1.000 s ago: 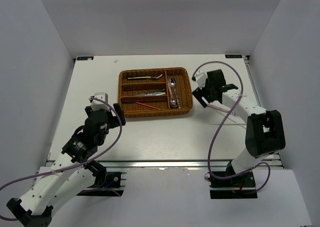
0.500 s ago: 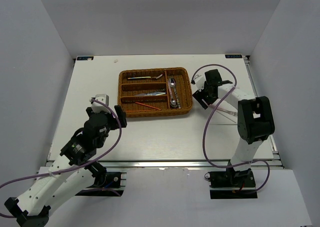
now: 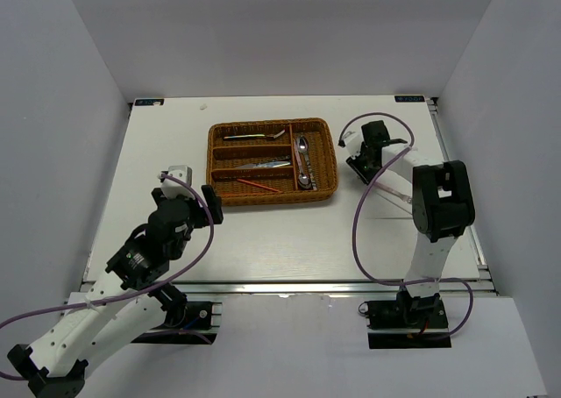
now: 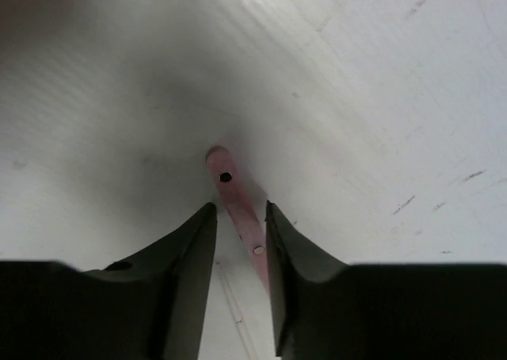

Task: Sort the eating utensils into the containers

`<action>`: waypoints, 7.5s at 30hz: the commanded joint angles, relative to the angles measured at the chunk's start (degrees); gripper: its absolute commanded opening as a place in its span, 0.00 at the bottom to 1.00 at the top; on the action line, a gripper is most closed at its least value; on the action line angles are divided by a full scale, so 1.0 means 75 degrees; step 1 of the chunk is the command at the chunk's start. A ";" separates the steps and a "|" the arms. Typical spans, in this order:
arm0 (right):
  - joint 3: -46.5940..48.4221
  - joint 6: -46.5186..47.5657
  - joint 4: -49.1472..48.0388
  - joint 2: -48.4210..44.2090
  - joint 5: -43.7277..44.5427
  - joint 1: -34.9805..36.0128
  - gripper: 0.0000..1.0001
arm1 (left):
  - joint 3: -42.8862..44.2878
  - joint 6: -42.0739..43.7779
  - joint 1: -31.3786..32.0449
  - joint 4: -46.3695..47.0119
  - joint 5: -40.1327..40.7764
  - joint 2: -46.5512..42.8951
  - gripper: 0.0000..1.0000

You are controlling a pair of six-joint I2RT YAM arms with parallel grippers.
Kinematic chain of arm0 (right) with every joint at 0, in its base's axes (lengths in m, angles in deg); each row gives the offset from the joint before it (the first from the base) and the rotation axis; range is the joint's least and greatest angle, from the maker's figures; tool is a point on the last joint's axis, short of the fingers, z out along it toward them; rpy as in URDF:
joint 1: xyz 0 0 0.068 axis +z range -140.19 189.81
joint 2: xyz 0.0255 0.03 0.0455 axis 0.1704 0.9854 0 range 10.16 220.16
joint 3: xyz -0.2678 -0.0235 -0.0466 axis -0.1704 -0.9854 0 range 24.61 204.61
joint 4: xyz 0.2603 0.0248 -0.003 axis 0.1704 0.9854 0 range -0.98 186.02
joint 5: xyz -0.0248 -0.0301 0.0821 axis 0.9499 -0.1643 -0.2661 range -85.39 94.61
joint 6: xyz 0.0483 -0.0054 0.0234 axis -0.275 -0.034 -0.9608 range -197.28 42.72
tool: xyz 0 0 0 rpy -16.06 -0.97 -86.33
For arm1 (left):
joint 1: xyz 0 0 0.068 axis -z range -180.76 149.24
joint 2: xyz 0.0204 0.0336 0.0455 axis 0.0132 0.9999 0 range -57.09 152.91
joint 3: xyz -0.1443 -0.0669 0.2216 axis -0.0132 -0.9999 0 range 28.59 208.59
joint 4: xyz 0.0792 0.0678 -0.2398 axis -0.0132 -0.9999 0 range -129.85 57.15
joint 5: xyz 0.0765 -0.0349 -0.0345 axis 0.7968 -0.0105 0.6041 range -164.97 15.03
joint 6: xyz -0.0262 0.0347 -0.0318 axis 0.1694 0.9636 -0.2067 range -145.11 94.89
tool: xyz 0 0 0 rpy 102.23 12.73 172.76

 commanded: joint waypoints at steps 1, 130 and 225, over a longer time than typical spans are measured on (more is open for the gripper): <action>0.0237 -0.0033 -0.0213 0.0269 0.0191 -0.0238 0.35 | -0.0014 -0.0046 0.0088 -0.0012 0.0187 -0.0010 0.98; -0.3828 -0.6771 -0.0282 -0.5499 0.0684 -0.1421 0.89 | 0.0747 -0.0316 0.0217 -0.0116 -0.0646 0.2790 0.98; -0.0780 -0.4662 -0.0952 -0.0831 0.0438 -0.0988 0.50 | 0.0091 -0.0328 0.0709 0.0035 -0.0410 0.2123 0.98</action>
